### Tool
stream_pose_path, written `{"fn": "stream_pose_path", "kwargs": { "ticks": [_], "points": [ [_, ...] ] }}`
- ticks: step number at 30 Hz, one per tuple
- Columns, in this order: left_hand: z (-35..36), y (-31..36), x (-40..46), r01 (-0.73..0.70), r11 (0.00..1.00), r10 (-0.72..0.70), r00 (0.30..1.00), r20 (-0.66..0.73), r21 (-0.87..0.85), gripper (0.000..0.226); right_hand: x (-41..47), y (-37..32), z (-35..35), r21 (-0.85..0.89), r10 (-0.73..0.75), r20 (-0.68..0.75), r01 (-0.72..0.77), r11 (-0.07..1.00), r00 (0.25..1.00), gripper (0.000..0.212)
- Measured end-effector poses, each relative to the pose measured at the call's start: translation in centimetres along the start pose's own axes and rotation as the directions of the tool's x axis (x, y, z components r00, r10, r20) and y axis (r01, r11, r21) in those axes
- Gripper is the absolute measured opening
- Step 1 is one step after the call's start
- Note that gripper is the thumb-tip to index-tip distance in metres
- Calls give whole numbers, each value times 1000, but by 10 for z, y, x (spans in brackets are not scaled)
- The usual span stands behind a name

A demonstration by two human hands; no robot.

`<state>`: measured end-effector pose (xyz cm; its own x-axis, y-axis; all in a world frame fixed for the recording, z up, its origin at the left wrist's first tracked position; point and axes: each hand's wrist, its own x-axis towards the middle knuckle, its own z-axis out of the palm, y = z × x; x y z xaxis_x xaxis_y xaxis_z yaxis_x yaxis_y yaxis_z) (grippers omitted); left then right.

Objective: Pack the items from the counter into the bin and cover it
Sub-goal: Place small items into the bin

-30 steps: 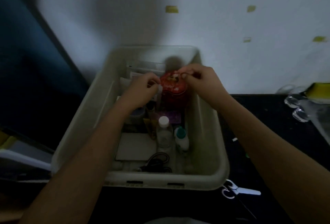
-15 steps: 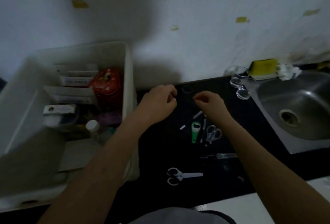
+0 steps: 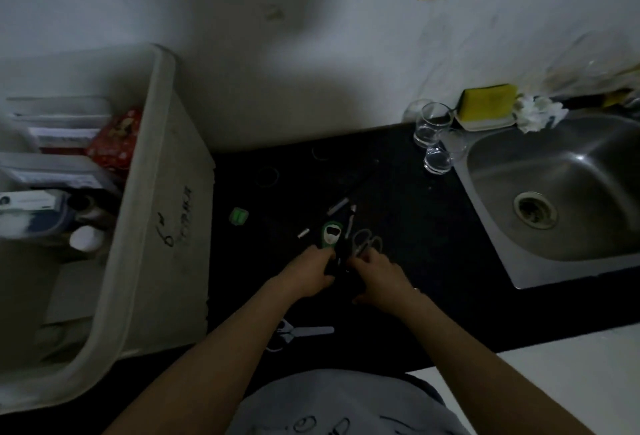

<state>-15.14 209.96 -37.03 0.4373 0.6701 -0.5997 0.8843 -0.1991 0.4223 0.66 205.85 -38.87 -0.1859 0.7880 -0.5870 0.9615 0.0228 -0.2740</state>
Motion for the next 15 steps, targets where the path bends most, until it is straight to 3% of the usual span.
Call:
{"fn": "stream_pose_path", "kwargs": {
  "ticks": [9,15],
  "points": [
    [23,9,32,84,996,-84,986,-142,-3,27,34,25,-8,37,-43,-110,47,998,993,55],
    [10,14,57,142,990,-140,972,-191,-4,29,60,41,-20,80,-21,-260,44,996,965,40]
  ]
}}
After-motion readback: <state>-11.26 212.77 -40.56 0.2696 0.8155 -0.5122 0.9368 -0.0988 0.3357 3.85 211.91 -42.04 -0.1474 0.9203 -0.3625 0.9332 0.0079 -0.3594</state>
